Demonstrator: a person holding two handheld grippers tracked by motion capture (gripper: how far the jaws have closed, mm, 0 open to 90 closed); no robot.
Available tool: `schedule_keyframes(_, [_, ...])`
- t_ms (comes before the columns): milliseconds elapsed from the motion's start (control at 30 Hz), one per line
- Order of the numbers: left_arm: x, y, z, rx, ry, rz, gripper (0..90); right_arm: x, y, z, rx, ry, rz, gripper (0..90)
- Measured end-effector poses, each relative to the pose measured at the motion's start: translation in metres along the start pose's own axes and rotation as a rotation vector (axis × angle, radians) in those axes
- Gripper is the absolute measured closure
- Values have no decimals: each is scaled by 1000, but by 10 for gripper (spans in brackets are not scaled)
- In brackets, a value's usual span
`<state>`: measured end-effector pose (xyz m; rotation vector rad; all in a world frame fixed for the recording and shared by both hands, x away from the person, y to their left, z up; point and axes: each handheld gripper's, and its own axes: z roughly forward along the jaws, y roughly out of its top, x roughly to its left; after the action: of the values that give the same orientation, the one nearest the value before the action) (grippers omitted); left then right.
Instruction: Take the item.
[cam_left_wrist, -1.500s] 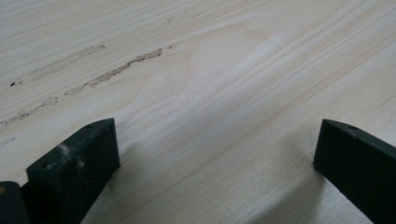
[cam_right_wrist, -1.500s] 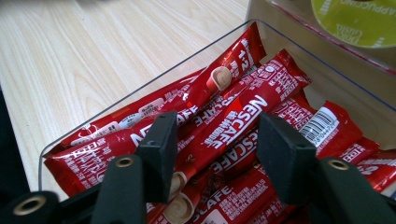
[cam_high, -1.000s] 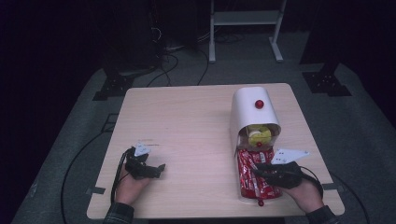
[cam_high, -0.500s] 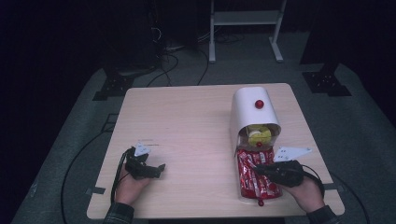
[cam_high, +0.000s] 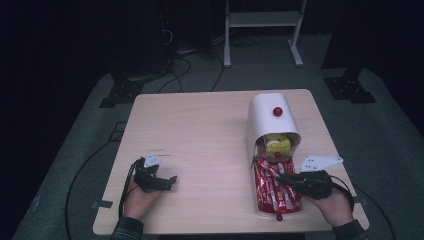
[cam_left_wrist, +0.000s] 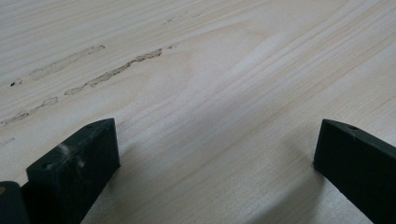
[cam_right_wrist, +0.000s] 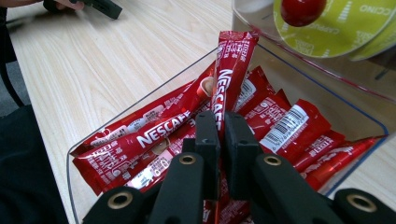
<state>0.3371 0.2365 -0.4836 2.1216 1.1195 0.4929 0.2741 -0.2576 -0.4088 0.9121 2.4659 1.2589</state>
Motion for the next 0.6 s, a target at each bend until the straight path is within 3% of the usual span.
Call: schedule_keyframes(600, [0,0,0,2,0,4,0,-4,-3,-12,-8,-22,10,848])
